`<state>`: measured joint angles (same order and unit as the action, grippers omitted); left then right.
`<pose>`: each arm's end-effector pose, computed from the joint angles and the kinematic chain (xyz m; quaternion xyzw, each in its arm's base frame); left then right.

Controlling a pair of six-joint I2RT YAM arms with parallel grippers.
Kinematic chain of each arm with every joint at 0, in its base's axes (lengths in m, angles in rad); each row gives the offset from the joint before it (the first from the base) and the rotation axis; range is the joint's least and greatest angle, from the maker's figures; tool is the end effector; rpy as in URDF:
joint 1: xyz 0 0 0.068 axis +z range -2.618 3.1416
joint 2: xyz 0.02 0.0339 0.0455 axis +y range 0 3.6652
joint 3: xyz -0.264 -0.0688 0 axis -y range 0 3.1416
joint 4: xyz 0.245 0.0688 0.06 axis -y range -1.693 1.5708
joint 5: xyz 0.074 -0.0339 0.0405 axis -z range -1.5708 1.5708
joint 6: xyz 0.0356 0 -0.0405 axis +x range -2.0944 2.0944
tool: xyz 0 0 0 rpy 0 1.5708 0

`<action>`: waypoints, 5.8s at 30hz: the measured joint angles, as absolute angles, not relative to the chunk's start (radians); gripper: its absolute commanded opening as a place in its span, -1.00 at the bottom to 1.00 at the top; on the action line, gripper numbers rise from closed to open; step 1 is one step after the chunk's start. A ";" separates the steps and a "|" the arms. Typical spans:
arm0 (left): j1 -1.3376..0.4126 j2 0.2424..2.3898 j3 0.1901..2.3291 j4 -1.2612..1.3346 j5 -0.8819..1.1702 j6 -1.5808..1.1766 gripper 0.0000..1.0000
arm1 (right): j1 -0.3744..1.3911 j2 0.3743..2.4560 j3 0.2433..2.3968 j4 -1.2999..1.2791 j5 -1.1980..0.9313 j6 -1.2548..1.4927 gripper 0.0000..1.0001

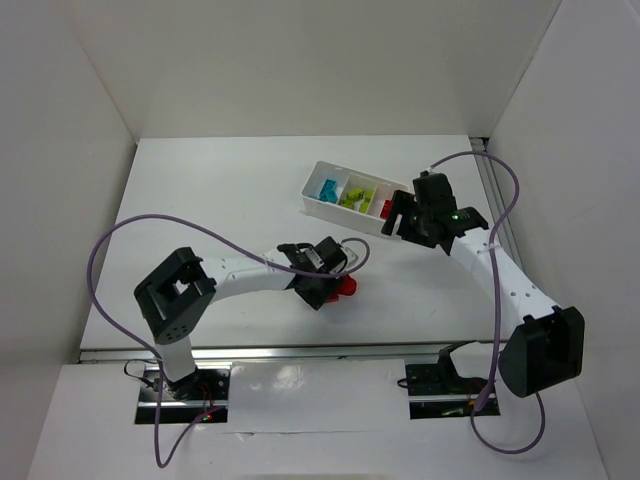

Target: Sort the legos into containers by color

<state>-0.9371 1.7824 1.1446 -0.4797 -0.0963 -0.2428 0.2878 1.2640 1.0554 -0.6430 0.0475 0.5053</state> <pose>0.2135 -0.2848 0.1756 0.3210 0.9189 -0.0859 0.2126 0.2542 0.0735 0.2907 0.1099 0.9293 0.1154 0.3331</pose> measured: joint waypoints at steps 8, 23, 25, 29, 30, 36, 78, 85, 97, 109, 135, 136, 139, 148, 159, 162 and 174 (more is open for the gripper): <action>-0.902 1.752 1.152 -0.507 -0.101 -0.242 0.03 | 0.287 1.264 1.055 -0.644 0.050 0.505 0.65; -0.675 1.622 1.169 -0.599 0.045 -0.300 0.86 | 0.494 1.424 1.026 -0.636 -0.158 0.377 0.72; -0.592 1.588 1.147 -0.601 0.096 -0.330 0.84 | 0.537 1.447 1.025 -0.636 -0.168 0.360 0.72; -0.447 1.560 1.139 -0.603 0.159 -0.392 0.83 | 0.611 1.482 1.029 -0.635 -0.155 0.338 0.70; -0.428 1.560 1.139 -0.605 0.165 -0.401 0.83 | 0.629 1.496 1.031 -0.634 -0.142 0.333 0.70; -0.414 1.561 1.140 -0.637 0.192 -0.458 0.81 | 0.692 1.581 1.035 -0.627 -0.075 0.315 0.24; -0.564 1.687 1.310 -0.754 0.112 -0.532 0.83 | 0.335 1.633 1.349 -0.494 0.300 0.417 0.33; -0.485 1.681 1.319 -0.767 0.069 -0.550 0.83 | 0.599 1.452 1.146 -0.506 0.178 0.337 0.89; -0.426 1.640 1.319 -0.778 0.039 -0.553 0.83 | 0.747 1.594 1.068 -0.623 0.062 0.213 1.00; -0.426 1.638 1.319 -0.778 0.042 -0.553 0.83 | 0.773 1.734 1.074 -0.598 0.107 0.182 0.63; -0.431 1.638 1.319 -0.776 0.057 -0.550 0.87 | 0.508 1.640 1.336 -0.556 0.476 0.356 -0.33; -0.431 1.638 1.319 -0.776 0.057 -0.549 0.84 | 0.479 1.651 1.342 -0.548 0.487 0.363 -0.33; -0.431 1.638 1.319 -0.776 0.057 -0.548 0.84 | 0.424 1.697 1.349 -0.509 0.510 0.374 -0.06; -0.440 1.638 1.319 -0.778 0.057 -0.548 0.84 | 0.403 1.800 1.428 -0.439 0.517 0.350 0.63; -0.404 1.629 1.336 -0.805 0.004 -0.557 0.84 | 0.670 1.481 1.173 -0.440 0.331 0.300 0.81; -0.368 1.605 1.338 -0.816 -0.021 -0.559 0.84 | 0.788 1.494 1.134 -0.460 0.223 0.274 0.92; -0.344 1.575 1.335 -0.832 -0.048 -0.584 0.84 | 0.925 1.771 1.127 -0.497 0.116 0.121 0.86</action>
<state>-0.3435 1.5749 1.3346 -0.8322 -0.0483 -0.5838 0.9249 1.7710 1.1267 -0.4969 0.1162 0.1211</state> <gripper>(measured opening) 0.924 0.961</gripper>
